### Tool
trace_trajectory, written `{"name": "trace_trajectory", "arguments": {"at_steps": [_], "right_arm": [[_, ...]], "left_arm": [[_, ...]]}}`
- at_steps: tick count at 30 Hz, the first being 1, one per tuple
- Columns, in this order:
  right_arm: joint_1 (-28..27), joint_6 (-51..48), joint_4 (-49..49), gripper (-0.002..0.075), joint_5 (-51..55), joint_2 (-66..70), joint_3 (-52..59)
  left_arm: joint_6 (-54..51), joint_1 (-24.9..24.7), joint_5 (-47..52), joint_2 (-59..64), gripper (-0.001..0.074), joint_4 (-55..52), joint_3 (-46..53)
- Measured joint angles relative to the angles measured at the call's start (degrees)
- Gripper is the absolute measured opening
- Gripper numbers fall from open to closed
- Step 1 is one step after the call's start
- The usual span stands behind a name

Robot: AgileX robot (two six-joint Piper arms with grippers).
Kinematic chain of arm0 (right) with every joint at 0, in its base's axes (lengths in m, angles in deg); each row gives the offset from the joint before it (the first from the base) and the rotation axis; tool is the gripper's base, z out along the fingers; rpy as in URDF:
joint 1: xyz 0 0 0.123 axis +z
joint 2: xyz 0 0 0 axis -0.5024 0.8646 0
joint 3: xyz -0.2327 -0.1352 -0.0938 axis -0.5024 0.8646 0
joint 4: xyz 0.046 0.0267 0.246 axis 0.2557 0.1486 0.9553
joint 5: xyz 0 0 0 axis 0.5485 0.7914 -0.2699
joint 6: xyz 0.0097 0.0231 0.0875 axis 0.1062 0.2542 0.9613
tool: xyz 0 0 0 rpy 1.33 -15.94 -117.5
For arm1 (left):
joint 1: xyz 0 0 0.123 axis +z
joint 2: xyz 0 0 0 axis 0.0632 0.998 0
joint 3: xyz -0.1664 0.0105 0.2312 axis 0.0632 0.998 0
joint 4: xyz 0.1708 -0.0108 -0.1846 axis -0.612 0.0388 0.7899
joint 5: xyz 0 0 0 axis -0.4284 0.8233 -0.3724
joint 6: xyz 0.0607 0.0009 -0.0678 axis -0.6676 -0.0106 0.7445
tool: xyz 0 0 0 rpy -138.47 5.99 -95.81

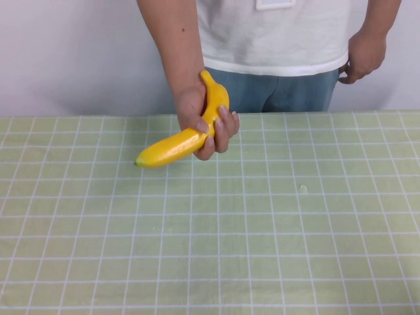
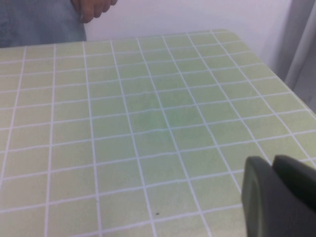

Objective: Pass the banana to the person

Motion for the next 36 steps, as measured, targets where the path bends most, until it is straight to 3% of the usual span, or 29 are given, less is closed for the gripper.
{"name": "trace_trajectory", "arguments": {"at_steps": [5,36], "right_arm": [[0.0,0.0,0.0,-0.0011,0.0,0.0,0.0],[0.0,0.0,0.0,-0.0011,0.0,0.0,0.0]], "left_arm": [[2.2,0.0,7.9,-0.1,-0.0003,0.1,0.4],[2.0,0.0,8.3,-0.4,-0.0003,0.1,0.4]]}}
